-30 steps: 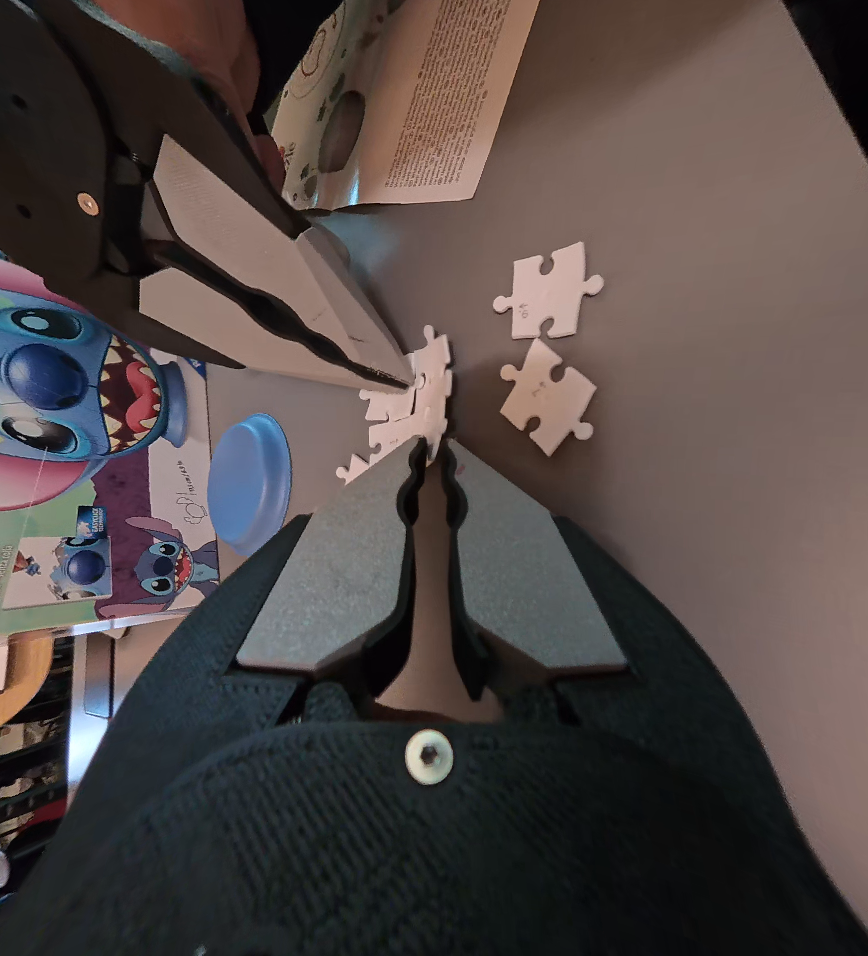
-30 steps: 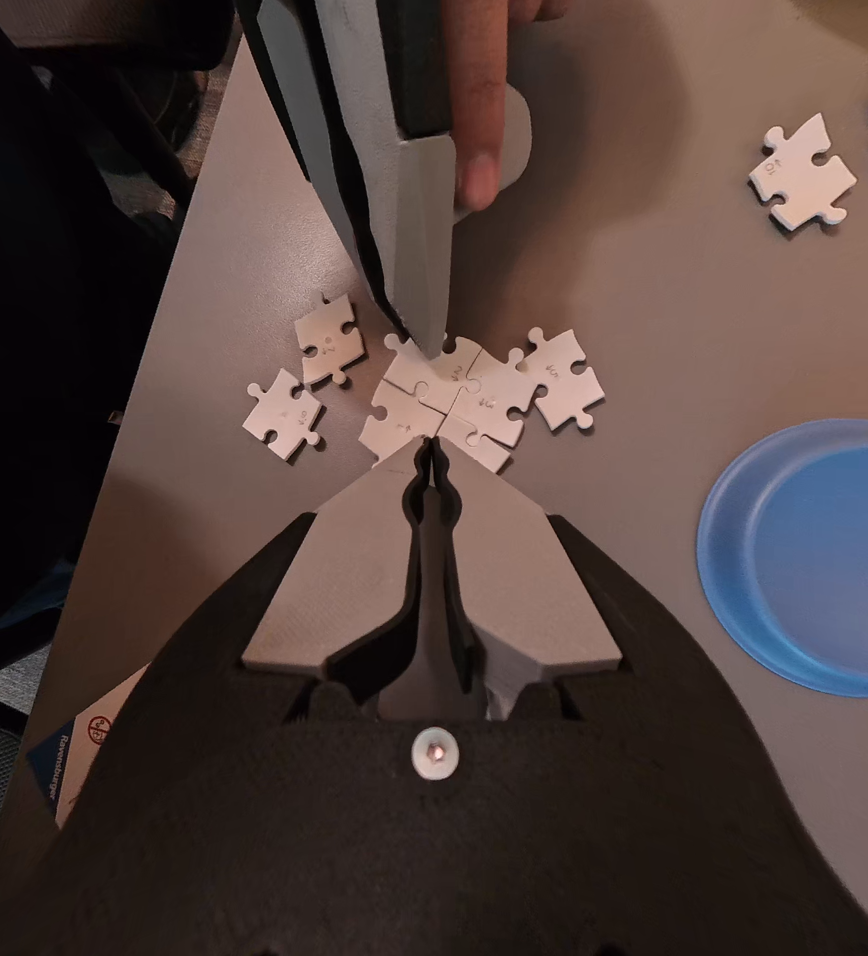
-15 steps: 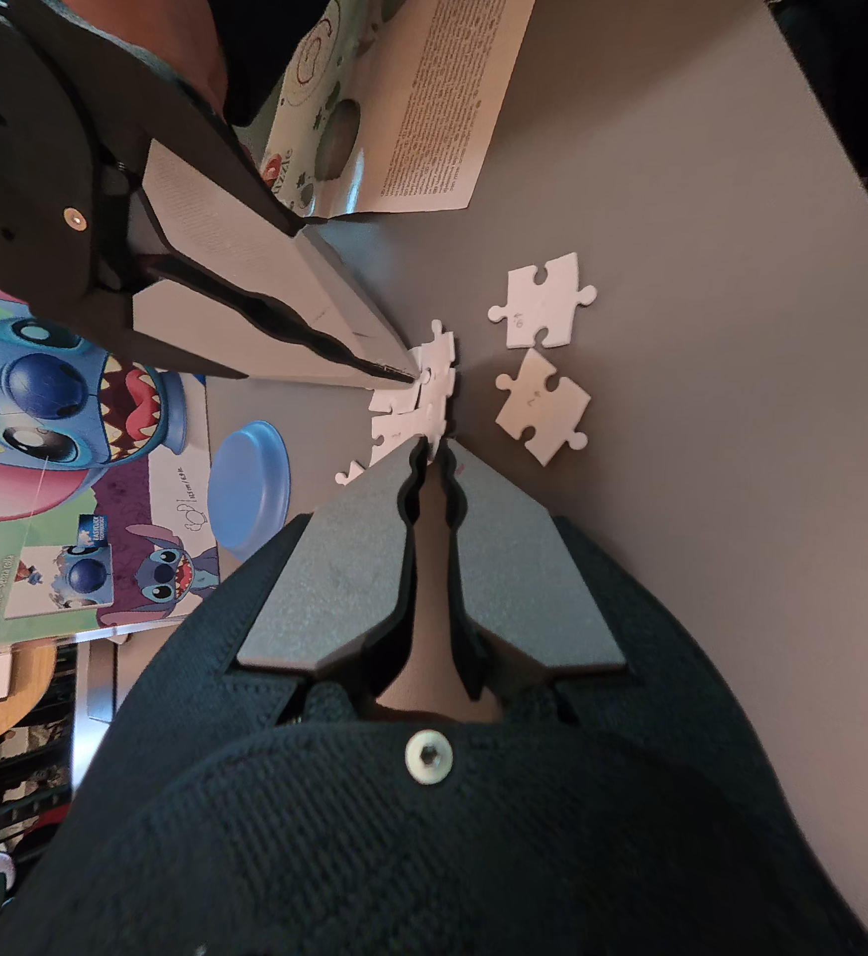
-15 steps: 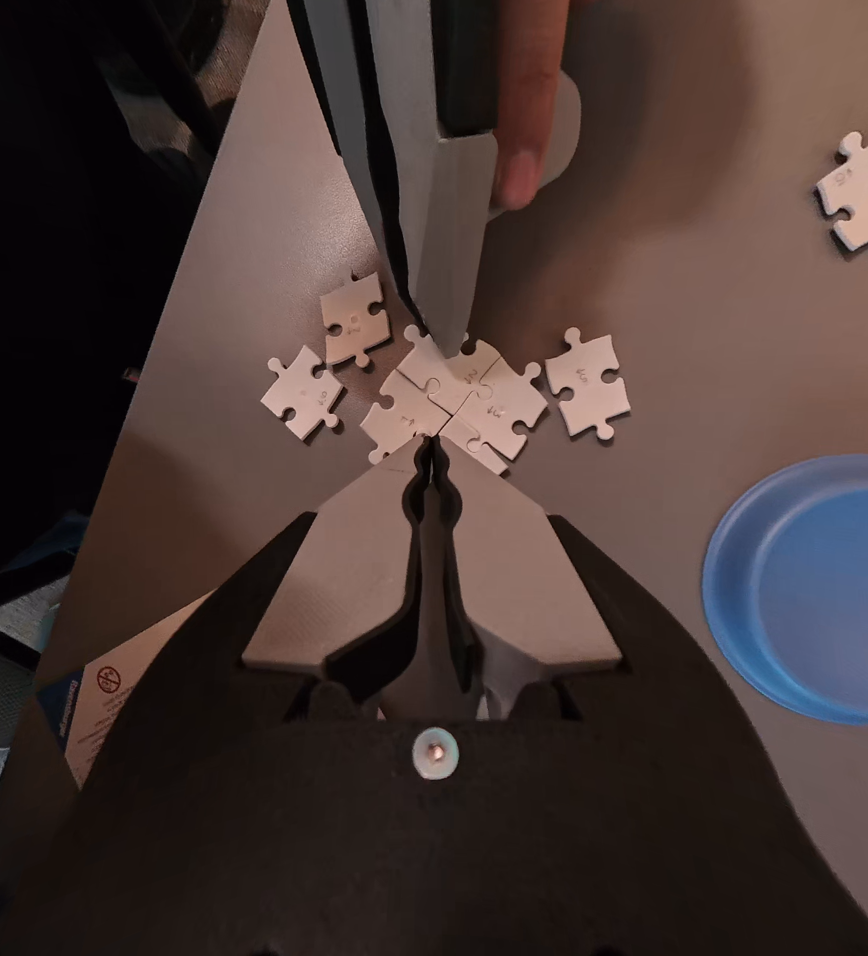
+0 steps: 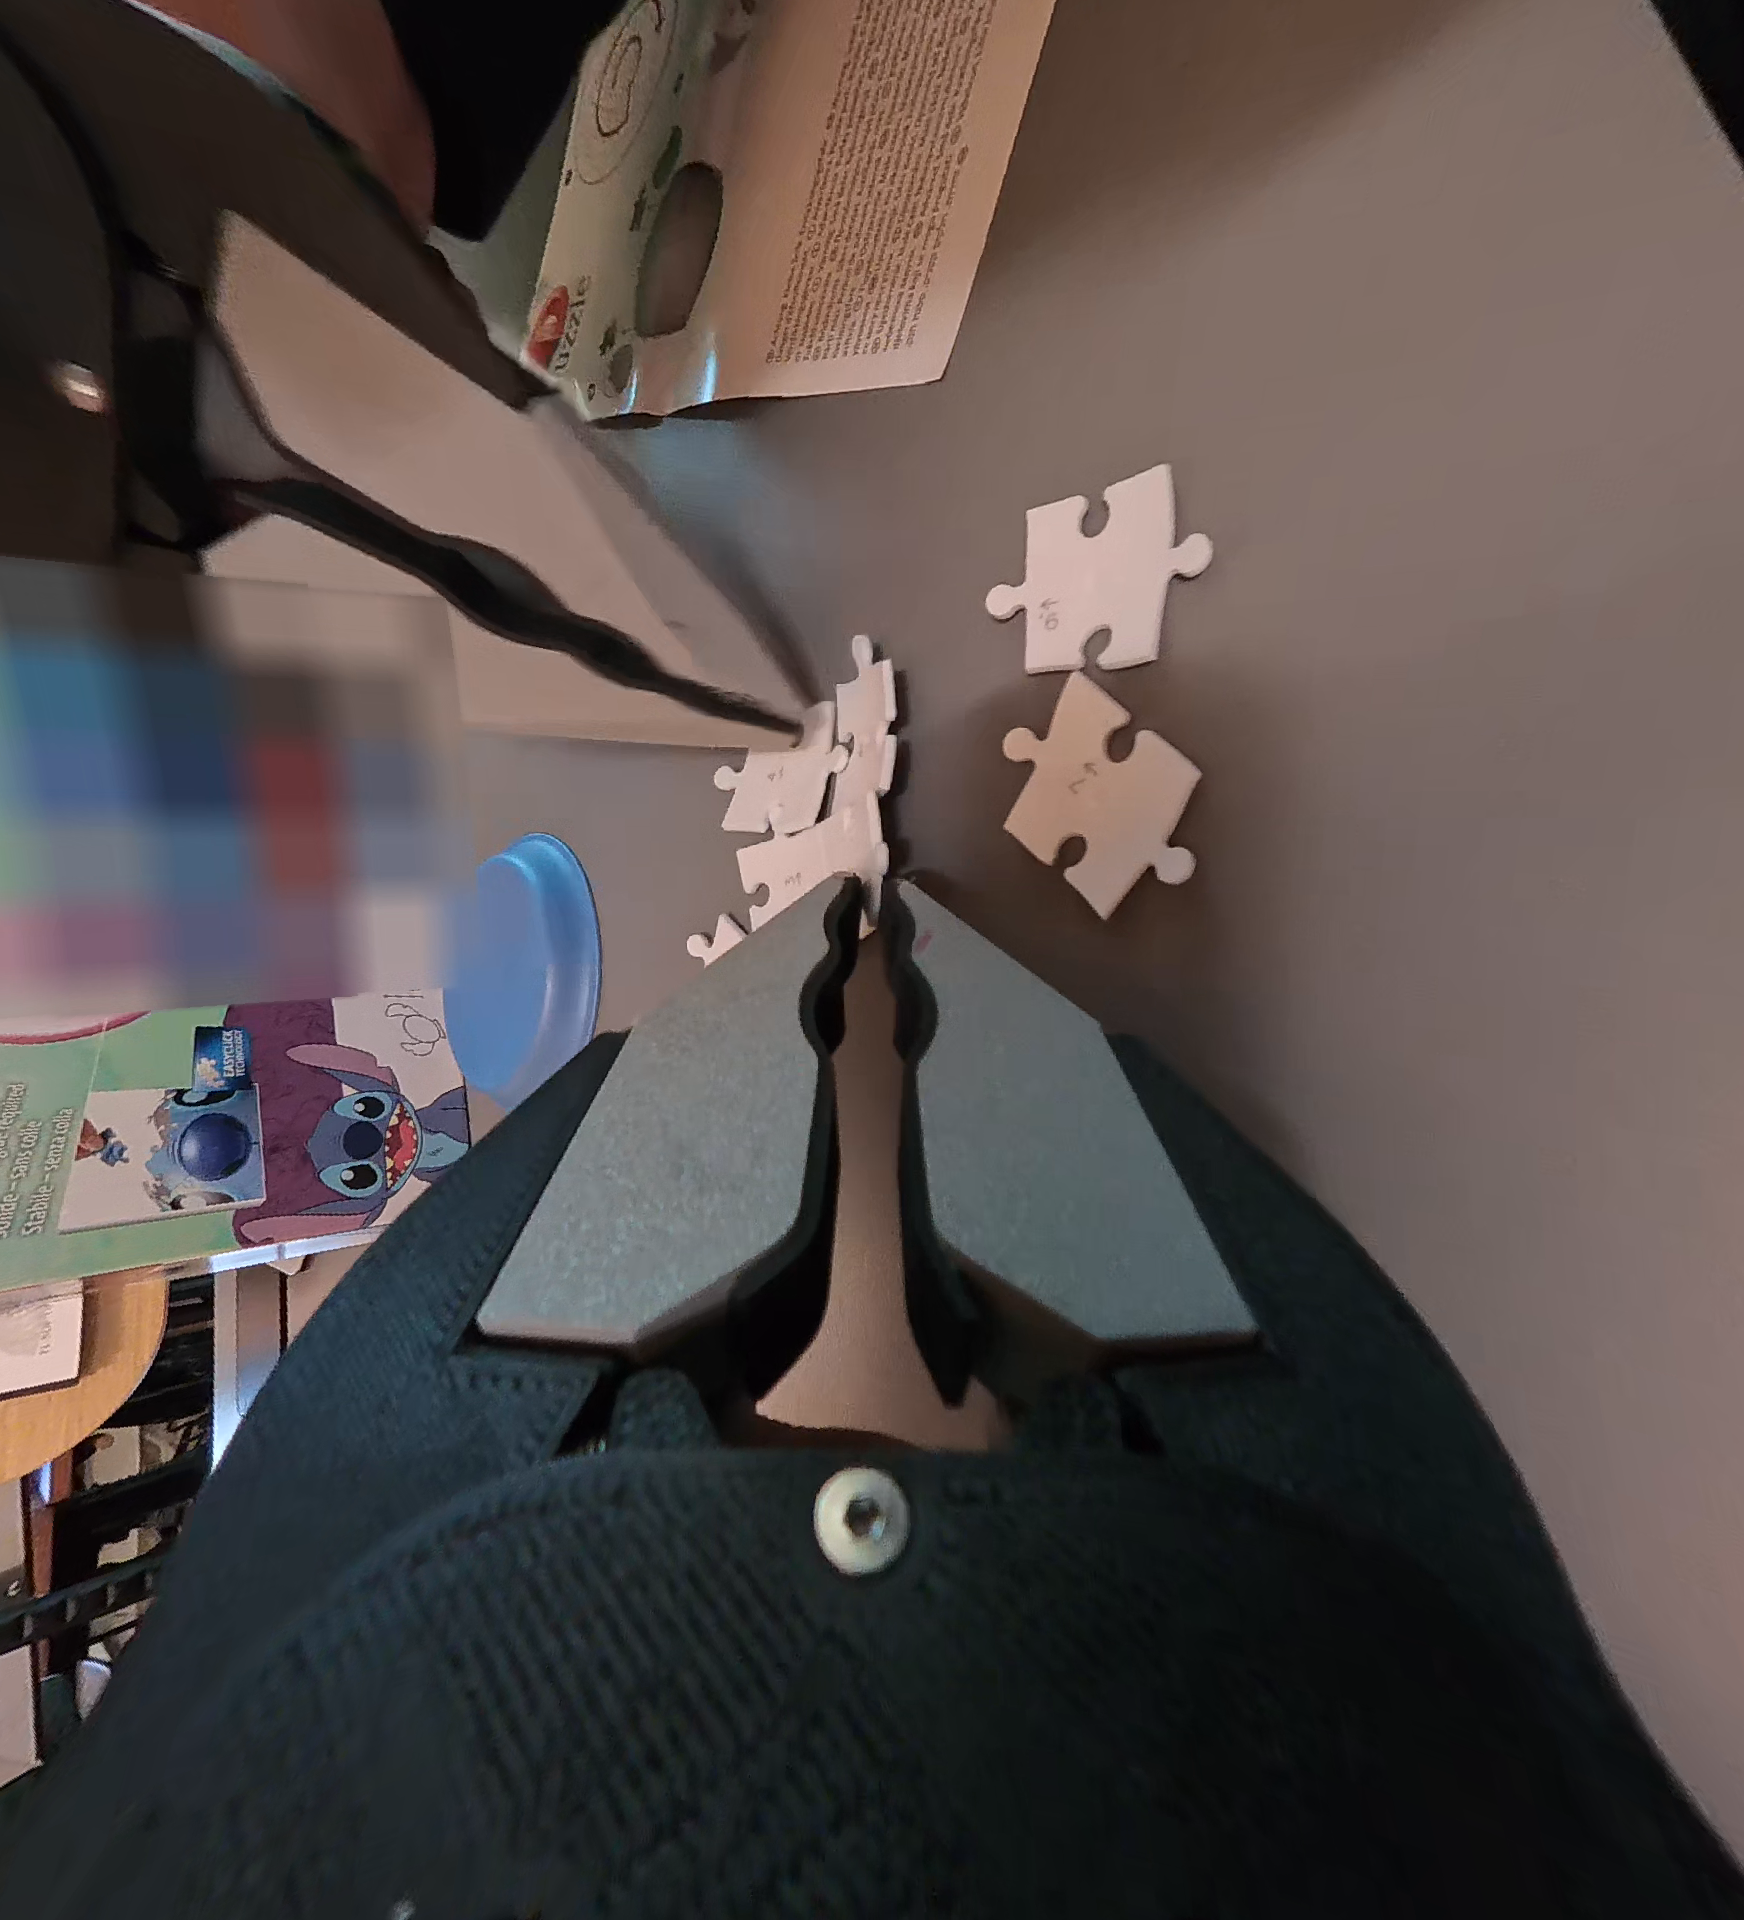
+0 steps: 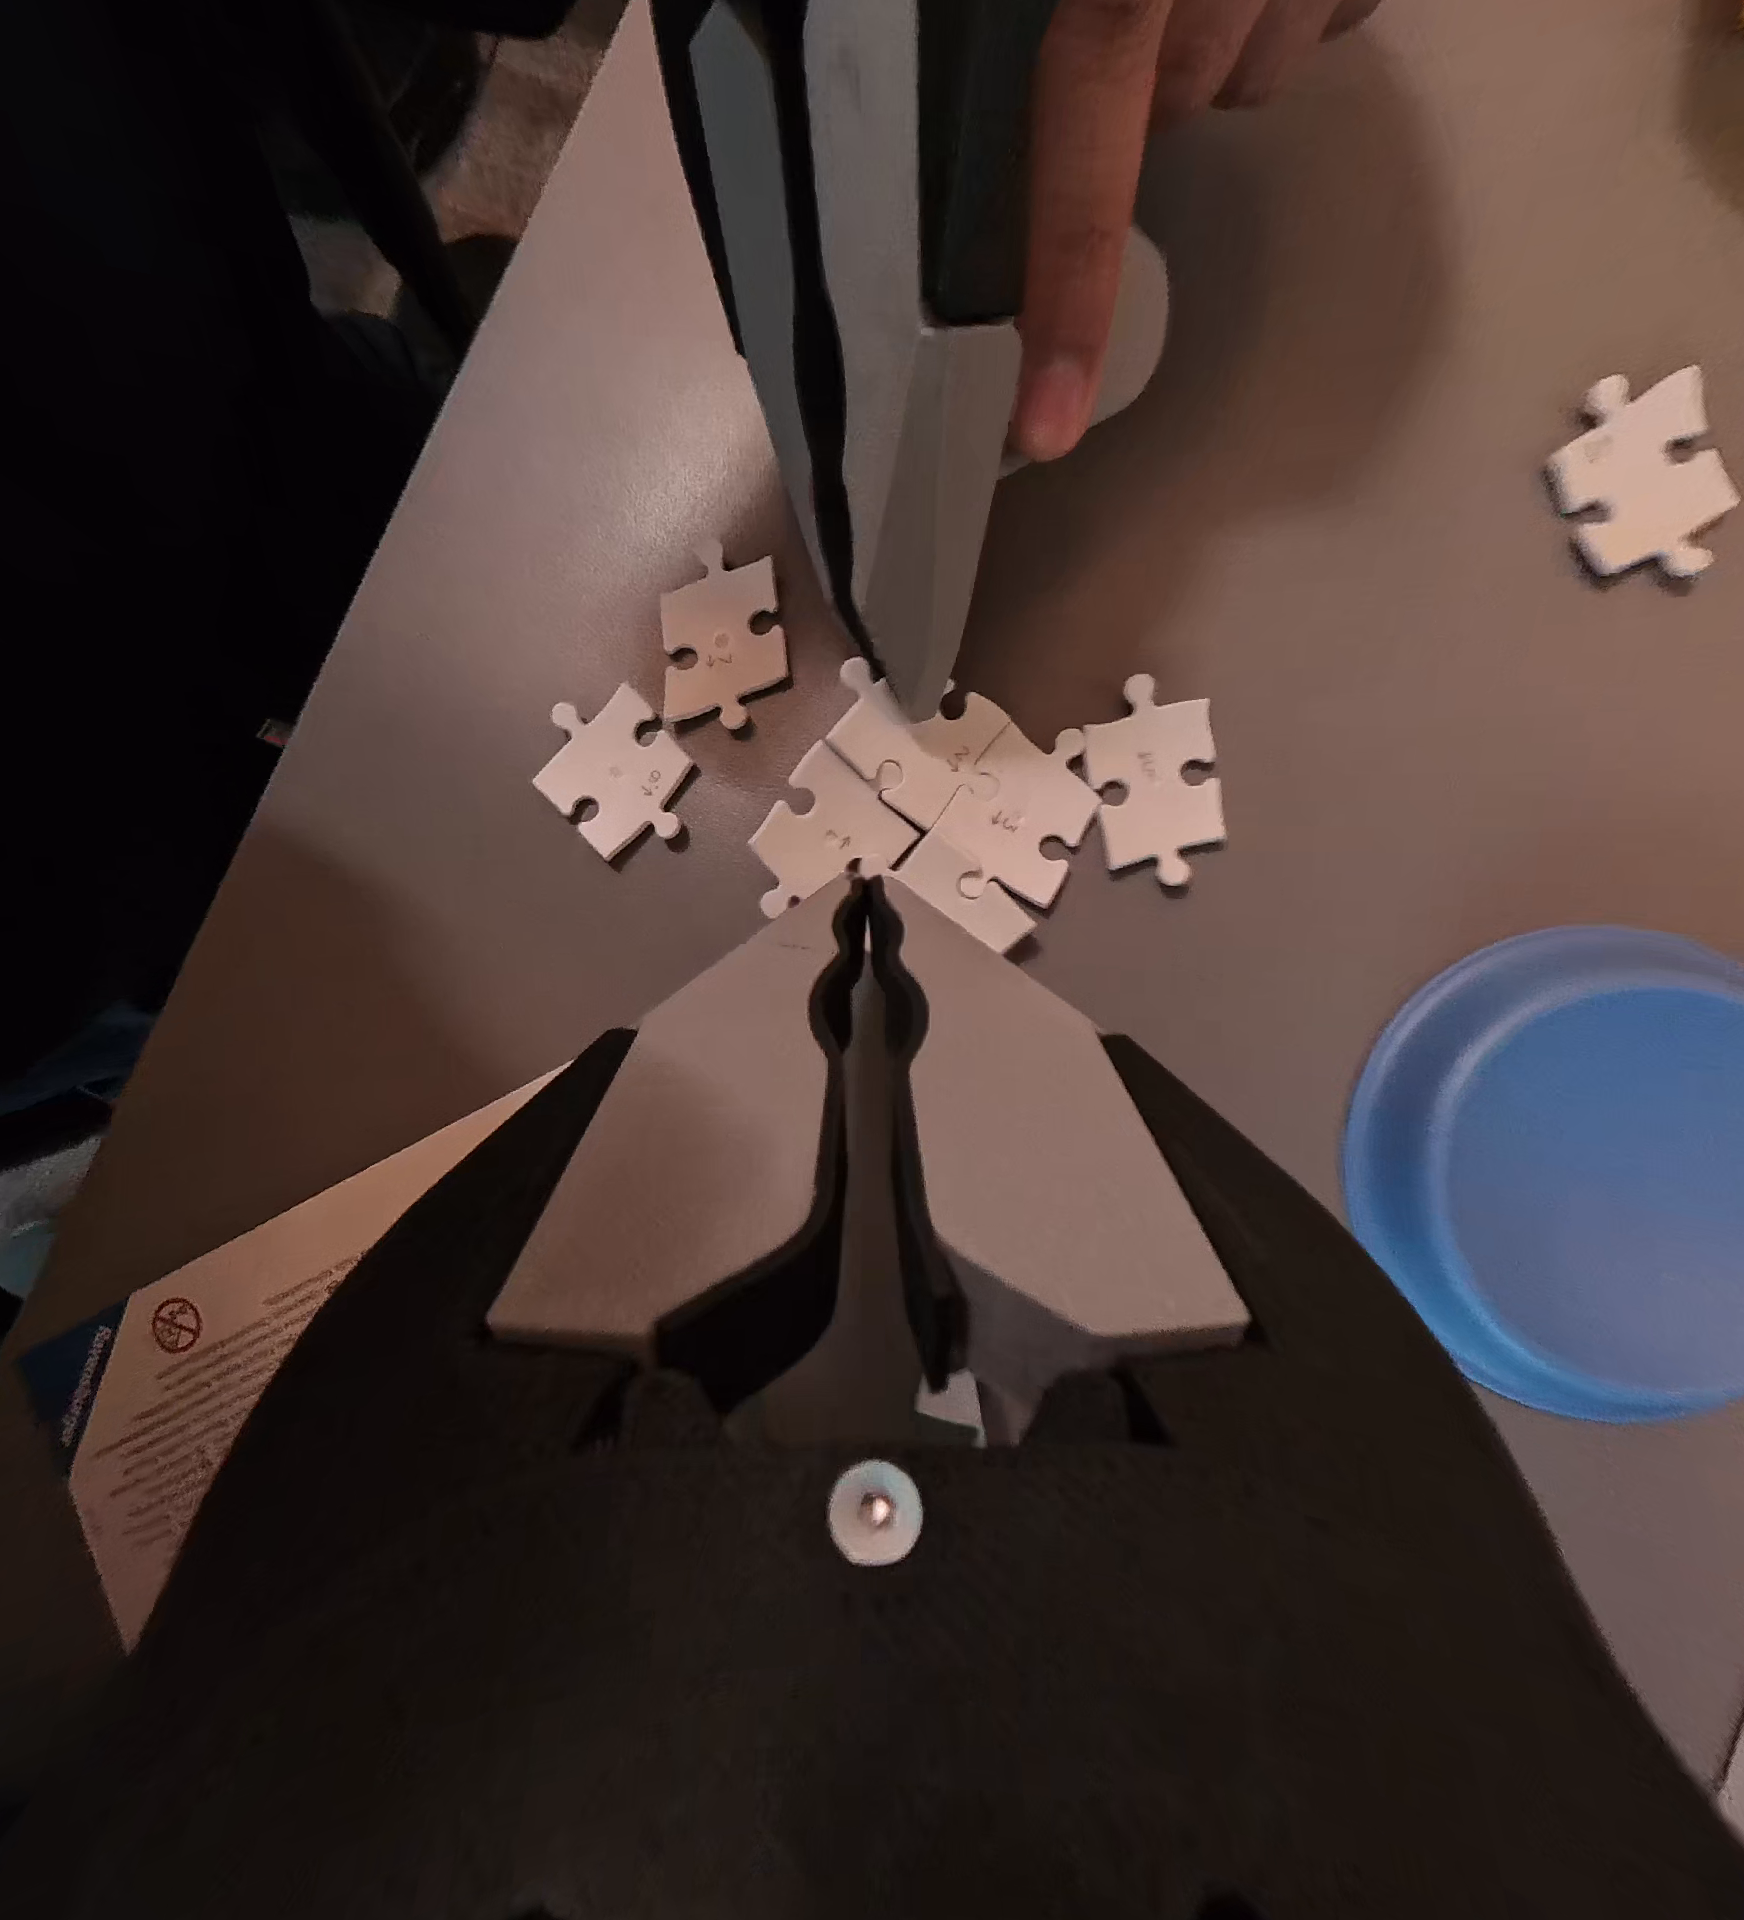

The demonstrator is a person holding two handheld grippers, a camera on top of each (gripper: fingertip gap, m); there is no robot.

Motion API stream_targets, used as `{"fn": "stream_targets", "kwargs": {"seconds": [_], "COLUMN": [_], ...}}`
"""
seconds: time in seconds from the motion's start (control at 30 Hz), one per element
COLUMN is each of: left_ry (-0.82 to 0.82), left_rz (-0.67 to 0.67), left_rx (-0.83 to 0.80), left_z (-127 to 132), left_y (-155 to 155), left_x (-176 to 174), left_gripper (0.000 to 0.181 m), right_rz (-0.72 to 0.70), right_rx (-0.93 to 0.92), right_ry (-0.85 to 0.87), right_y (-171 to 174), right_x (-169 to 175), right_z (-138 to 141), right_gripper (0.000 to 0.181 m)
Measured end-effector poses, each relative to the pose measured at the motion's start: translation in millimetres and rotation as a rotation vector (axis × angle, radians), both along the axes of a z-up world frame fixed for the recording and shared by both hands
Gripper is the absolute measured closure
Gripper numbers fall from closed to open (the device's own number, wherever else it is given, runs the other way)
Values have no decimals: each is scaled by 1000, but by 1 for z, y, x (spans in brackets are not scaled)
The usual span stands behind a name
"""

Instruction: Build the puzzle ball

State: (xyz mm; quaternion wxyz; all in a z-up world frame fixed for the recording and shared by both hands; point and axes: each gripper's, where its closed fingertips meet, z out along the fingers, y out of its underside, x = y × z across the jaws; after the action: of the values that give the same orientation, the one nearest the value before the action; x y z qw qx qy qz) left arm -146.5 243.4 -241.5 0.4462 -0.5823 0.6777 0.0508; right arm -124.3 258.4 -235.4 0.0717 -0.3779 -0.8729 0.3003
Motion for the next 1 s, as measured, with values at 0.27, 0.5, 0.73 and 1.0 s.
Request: {"fn": "stream_targets", "kwargs": {"seconds": [0.27,0.5,0.73,1.0], "left_ry": [10,17,-50,-16], "left_rz": [4,4,22,25], "left_rx": [40,77,46,31], "left_z": [1,2,12,2], "left_y": [3,5,4,5], "left_x": [-1,-1,-6,-5], "left_gripper": [180,176,173,173], "right_rz": [-214,-239,-262,-247], "right_rx": [1,-66,-56,-41], "right_ry": [-32,-95,-47,-75], "right_y": [37,33,37,30], "right_x": [-8,-7,-13,-12], "right_z": [-2,-12,-2,-8], "right_gripper": [181,181,176,170]}}
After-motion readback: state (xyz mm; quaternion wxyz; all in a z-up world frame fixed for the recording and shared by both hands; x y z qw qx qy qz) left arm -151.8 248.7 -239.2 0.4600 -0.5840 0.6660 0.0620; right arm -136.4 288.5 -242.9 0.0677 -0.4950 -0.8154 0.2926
